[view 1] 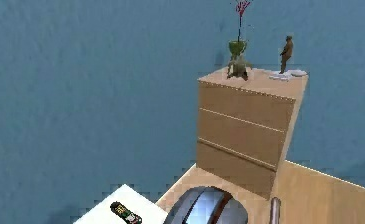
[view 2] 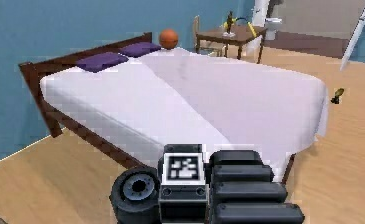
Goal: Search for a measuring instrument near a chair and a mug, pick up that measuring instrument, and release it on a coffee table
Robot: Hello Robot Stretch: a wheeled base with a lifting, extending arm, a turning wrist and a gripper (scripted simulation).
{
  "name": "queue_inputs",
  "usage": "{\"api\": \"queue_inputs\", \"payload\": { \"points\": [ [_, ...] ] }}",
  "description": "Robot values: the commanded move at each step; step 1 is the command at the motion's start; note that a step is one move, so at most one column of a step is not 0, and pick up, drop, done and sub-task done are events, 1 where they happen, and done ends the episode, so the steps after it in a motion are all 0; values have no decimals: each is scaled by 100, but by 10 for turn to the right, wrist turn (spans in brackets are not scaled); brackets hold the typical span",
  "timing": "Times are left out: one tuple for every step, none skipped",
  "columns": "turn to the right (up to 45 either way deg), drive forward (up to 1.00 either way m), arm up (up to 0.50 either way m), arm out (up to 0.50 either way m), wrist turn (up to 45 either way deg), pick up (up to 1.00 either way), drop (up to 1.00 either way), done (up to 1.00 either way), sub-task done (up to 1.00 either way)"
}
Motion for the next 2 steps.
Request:
{"api": "queue_inputs", "payload": {
  "points": [
    [-60, 0, 0, 0, 0, 0, 0, 0, 0],
    [-450, 0, 0, 0, 0, 0, 0, 0, 0]
  ]
}}
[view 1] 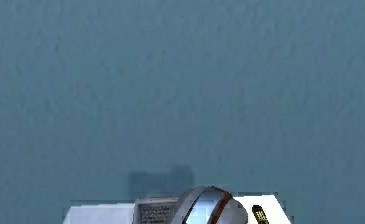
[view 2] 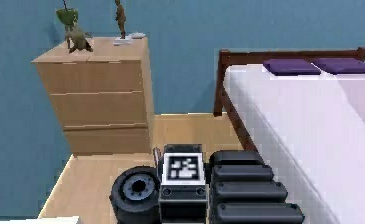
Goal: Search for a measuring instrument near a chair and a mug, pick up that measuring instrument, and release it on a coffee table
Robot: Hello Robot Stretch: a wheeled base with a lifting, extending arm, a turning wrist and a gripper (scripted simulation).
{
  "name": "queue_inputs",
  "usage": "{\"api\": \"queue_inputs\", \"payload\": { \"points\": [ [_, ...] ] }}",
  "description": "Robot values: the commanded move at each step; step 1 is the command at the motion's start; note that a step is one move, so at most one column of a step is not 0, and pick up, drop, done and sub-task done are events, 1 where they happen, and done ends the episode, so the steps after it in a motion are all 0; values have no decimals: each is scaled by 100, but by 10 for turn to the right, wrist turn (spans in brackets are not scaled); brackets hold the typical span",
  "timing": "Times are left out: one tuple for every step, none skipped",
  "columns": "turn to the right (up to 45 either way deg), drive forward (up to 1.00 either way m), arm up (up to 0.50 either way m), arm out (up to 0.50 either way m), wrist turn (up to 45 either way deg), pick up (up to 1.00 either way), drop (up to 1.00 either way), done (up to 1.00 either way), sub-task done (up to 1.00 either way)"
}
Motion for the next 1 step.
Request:
{"api": "queue_inputs", "payload": {
  "points": [
    [-450, 0, 0, 0, 0, 0, 0, 0, 0]
  ]
}}
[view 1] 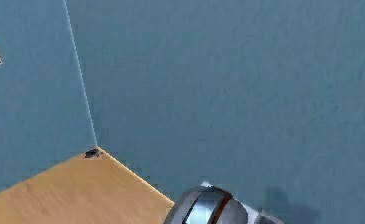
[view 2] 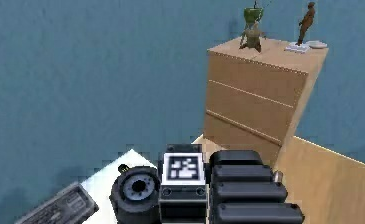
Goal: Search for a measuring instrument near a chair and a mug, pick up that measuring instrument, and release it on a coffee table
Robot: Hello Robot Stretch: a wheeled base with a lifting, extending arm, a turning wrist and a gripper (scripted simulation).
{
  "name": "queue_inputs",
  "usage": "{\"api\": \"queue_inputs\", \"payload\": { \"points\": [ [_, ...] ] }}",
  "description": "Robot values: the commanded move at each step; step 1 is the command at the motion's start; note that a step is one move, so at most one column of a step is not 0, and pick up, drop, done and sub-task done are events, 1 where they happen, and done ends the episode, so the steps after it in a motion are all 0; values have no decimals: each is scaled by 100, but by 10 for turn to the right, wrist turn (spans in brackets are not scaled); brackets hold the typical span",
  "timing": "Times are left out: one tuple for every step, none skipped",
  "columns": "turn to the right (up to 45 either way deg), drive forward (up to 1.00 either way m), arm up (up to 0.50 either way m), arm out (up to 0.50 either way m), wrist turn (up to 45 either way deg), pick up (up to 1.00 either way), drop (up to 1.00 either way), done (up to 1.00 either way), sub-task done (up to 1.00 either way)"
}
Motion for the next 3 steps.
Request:
{"api": "queue_inputs", "payload": {
  "points": [
    [-330, 0, 0, 0, 0, 0, 0, 0, 0],
    [0, 70, 0, 0, 0, 0, 0, 0, 0],
    [240, 0, 0, 0, 0, 0, 0, 0, 0]
  ]
}}
